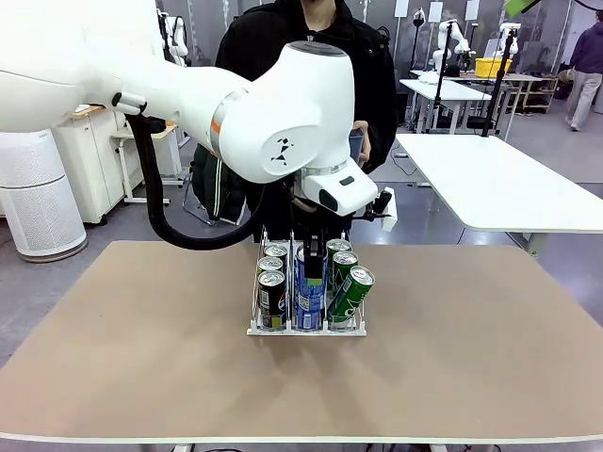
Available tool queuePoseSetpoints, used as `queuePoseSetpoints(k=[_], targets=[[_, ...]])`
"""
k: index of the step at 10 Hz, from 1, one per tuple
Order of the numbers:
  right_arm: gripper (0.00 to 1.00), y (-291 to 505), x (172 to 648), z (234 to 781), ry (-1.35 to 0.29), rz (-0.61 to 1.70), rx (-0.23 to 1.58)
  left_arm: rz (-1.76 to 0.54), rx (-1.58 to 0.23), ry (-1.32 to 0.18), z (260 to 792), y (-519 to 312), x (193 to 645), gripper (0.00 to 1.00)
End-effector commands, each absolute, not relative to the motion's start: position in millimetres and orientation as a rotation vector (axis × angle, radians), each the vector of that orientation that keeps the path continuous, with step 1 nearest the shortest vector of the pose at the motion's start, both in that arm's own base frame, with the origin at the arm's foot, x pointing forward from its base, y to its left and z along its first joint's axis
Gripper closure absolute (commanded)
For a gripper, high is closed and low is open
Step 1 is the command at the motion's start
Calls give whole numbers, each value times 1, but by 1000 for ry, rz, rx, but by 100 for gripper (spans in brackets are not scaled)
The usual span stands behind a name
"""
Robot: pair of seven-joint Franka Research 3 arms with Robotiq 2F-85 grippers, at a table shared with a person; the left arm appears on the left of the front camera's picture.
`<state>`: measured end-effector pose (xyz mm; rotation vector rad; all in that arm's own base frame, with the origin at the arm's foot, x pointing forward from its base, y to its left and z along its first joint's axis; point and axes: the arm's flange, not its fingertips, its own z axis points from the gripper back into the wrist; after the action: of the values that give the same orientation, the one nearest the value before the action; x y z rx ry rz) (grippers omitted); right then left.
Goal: Fill the beverage cans into the dispenser.
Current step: Place the picked Ionic drink in the line of the Automatic Can Dispenser with the same cans.
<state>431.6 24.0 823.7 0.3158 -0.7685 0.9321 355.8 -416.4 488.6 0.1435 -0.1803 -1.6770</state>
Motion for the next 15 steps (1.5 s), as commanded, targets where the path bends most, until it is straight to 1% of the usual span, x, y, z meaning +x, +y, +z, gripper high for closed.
queuePoseSetpoints(k=[1, 2, 6, 12, 15], targets=[[0, 25, 429, 822, -761, 929, 316, -1664, 178, -202, 474, -416, 358, 42], [0, 25, 429, 822, -761, 929, 316, -1641, 204, -192, 466, -416, 364, 42], [0, 25, 429, 822, -761, 929, 316, -1635, 210, -201, 447, -415, 383, 42], [0, 25, 429, 822, -761, 929, 316, -1533, 221, -289, 438, -405, 411, 42], [0, 25, 429, 822, -761, 929, 316, -1525, 239, -288, 434, -406, 423, 42]])
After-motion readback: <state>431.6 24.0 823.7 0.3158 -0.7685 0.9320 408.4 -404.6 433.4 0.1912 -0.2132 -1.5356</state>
